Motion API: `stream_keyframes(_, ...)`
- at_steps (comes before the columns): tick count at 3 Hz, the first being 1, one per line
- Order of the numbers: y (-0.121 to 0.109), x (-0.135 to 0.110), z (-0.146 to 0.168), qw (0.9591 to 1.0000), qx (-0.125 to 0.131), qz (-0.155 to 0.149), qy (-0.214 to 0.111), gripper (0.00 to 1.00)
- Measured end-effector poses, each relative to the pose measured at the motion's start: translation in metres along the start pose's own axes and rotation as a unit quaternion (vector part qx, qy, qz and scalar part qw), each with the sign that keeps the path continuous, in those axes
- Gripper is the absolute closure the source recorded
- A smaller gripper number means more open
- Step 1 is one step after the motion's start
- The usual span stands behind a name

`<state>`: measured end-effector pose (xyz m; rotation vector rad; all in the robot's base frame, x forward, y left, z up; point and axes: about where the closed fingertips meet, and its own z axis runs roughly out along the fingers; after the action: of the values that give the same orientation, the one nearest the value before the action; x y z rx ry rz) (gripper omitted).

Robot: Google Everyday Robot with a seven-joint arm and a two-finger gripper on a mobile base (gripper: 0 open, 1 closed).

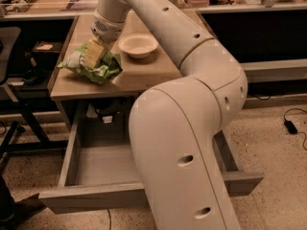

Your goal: Pick green rice chip bag from top drawer and place on counter

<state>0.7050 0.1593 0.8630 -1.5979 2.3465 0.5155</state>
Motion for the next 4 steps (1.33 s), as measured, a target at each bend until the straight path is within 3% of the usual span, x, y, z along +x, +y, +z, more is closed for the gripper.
stream_keyframes(1,-0.0077,-0.0013,0.0106,1.0000,-0.005,0.006,0.000,1.00)
stream_keyframes(2,-0.0137,-0.0018,0.0157,0.9994,-0.019,0.019,-0.023,1.00)
stream_keyframes(4,-0.0137,-0.0018,0.0157,0.9994,-0.019,0.019,-0.023,0.58)
